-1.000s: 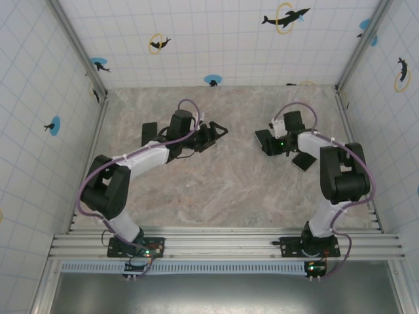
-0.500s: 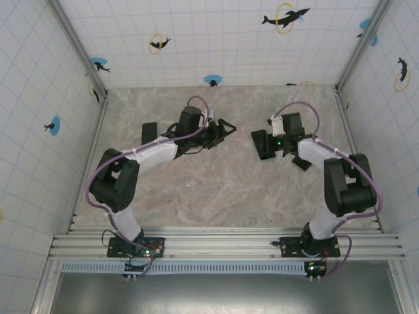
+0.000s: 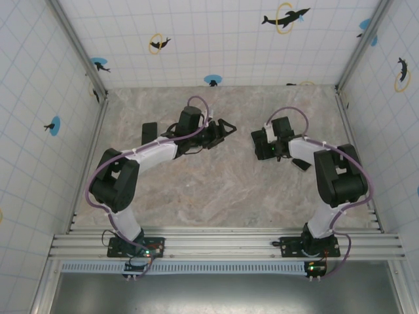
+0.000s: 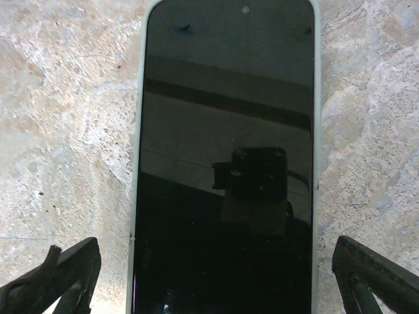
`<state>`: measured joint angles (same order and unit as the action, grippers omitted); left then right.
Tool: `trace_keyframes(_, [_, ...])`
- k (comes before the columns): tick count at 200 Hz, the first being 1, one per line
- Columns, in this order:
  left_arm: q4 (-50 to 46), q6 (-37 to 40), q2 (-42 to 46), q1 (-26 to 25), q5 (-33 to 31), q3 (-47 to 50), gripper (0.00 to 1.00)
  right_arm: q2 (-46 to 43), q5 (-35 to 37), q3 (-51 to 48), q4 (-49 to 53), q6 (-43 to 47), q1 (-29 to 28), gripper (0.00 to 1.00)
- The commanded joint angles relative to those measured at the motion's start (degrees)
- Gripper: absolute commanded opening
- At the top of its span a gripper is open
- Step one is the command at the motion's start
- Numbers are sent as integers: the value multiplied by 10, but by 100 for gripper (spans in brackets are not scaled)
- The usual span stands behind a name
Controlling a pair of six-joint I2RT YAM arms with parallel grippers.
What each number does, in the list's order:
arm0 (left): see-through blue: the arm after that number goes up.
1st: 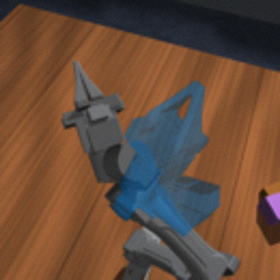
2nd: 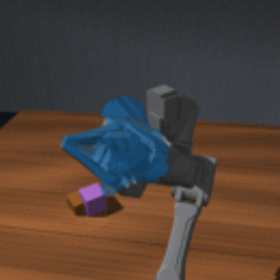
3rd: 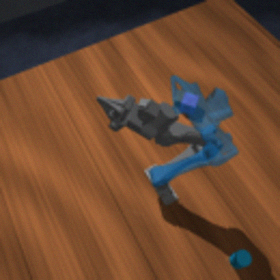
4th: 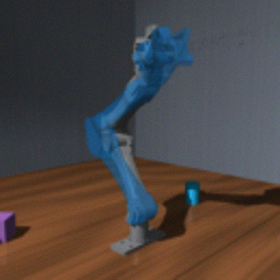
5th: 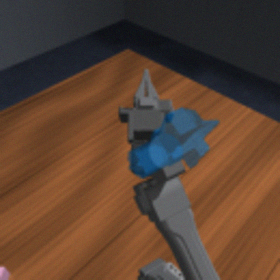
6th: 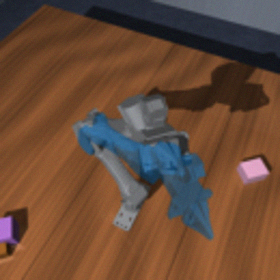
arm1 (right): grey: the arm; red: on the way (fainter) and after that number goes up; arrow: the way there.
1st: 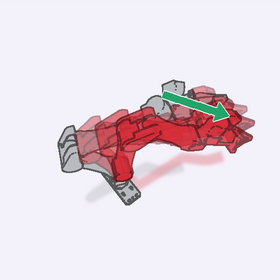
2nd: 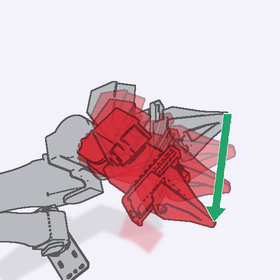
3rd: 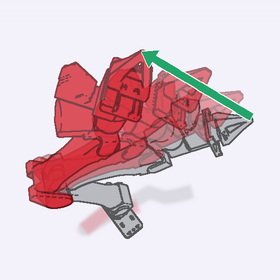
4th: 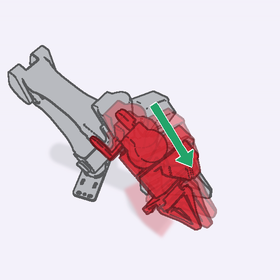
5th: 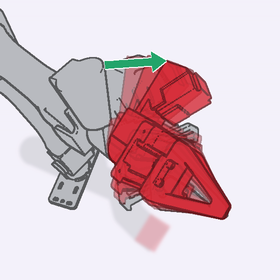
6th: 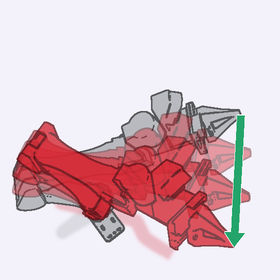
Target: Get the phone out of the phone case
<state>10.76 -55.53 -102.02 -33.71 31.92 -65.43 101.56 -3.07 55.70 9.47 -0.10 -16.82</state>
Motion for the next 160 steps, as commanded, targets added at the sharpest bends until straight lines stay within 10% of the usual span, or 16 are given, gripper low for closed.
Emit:
trace_keyframes(1, [-4, 6, 14, -2, 3, 4, 87, 24, 28, 32, 17, 11, -11, 93])
trace_keyframes(100, [-7, 6, 21, -1, 4, 13, 87, 99, 42, 78, 76, -21, -21, 86])
trace_keyframes(160, [0, 5, 17, -1, 7, 15, 87, 122, 41, 88, 104, -17, -15, 65])
